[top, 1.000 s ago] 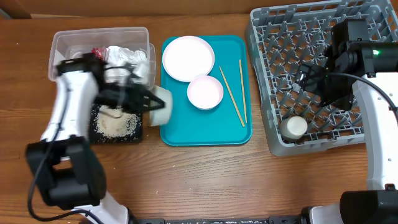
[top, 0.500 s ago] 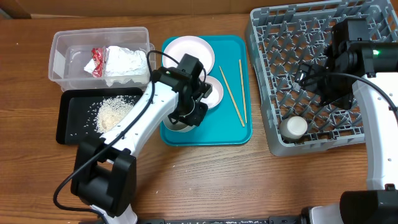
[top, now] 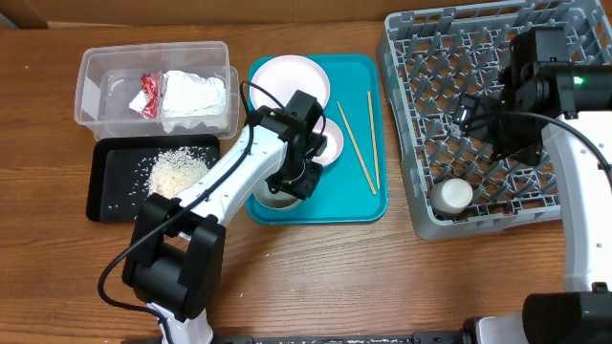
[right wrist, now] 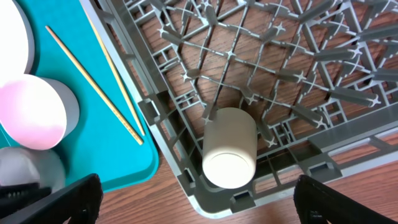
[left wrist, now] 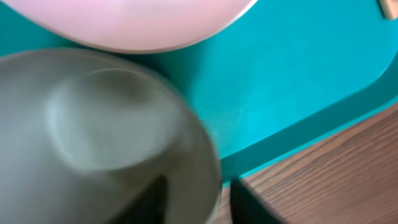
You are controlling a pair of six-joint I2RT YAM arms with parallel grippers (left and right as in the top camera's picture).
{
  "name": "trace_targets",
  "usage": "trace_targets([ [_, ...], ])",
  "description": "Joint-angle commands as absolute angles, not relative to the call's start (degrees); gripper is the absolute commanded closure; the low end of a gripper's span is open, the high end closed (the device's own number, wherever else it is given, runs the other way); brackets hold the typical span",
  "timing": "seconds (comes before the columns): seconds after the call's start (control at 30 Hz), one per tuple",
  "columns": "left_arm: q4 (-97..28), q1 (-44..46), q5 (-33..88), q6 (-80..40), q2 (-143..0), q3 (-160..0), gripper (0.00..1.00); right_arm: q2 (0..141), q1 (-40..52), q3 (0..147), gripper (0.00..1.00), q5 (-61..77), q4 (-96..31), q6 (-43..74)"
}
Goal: Sort waste into correct bins and load items into the dishwasher
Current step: 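Set the emptied bowl back on the teal tray with the left gripper, then grasp the emptied white bowl with the right gripper and lift it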
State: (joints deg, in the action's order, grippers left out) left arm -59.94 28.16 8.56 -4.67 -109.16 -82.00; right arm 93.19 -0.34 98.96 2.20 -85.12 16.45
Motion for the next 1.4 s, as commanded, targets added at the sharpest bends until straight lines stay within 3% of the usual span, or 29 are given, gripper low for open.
trace_targets([
  [0.0,-59.8,28.5,9.3,-5.4,-109.4,-81.8,0.51,92.7,-0.4,99.7,0.00,3.6,-84.3,16.1],
  [0.23,-69.1,25.9,9.3,-6.5,-108.8,-90.1,0.50,92.7,2.3,99.7,0.00,10.9,-79.5,16.4],
  [0.5,-82.7,18.0,9.0,-6.5,-106.7,-109.8,0.47,93.5,13.5,95.5,0.02,13.6,-70.5,22.6],
  [0.83,-83.0,5.7,8.1,-5.8,-104.3,-117.4,0.41,98.3,31.0,82.5,0.13,11.0,-53.9,38.2],
  [1.0,-82.5,1.1,8.2,-5.8,-104.3,-117.4,0.27,102.0,37.0,78.8,0.17,5.6,-48.9,43.7],
  [1.03,-82.5,0.6,8.2,-5.8,-104.3,-117.4,0.21,102.6,37.7,78.6,0.18,4.8,-48.4,44.1],
  [1.07,-82.5,0.3,8.2,-5.8,-104.3,-117.4,0.02,103.3,38.4,78.4,0.20,3.8,-47.7,44.7],
  [1.37,-82.5,0.0,4.9,-5.8,-104.3,-117.4,0.00,108.5,40.7,77.2,0.42,0.6,-43.0,47.3],
])
